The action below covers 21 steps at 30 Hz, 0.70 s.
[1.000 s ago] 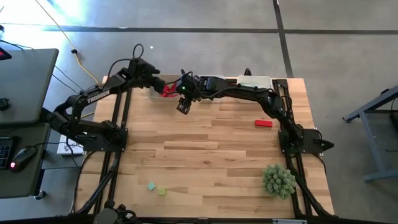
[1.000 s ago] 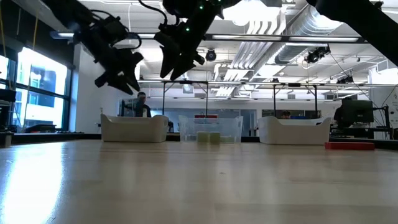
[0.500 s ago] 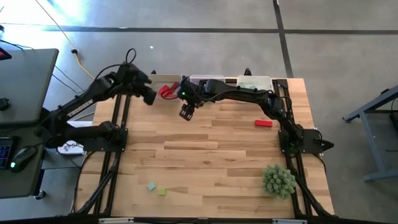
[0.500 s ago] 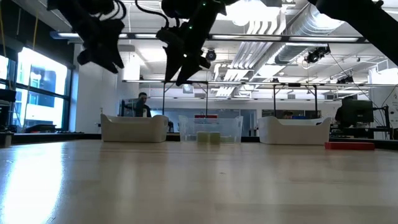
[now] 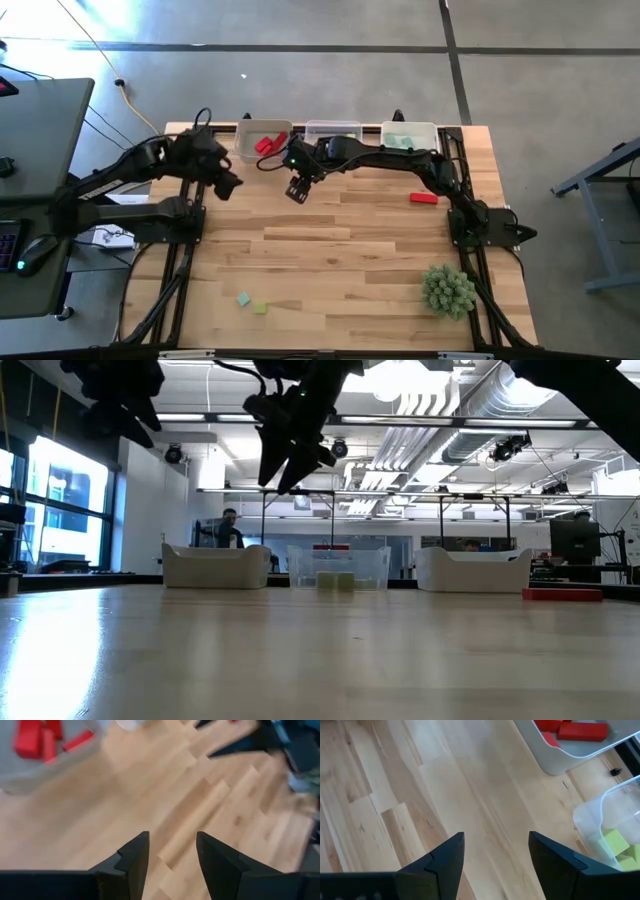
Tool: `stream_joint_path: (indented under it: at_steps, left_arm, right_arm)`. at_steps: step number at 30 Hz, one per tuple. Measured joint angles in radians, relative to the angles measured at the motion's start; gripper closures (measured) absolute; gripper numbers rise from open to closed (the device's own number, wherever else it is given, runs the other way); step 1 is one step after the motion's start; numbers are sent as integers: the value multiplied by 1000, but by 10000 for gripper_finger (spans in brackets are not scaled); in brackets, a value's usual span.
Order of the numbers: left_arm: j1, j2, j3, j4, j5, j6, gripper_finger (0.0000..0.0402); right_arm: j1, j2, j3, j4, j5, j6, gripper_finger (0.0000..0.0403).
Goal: Sort & place blocks by color
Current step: Put the blue block into the white bin
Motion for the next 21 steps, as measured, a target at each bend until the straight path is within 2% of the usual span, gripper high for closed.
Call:
stream_joint_path:
  at_steps: [7, 12, 21]
  left_arm:
    - [-228, -36, 0, -94, -132, -232, 249]
    - [-408, -34, -1, -96, -199, -429, 249]
    - [-702, 78, -1, -98, -280, -676, 249]
  right_arm:
    - [9, 0, 0, -9, -4, 0, 194]
    - [8, 0, 0, -35, -42, -3, 194]
    - [8, 0, 0, -92, -47, -21, 194]
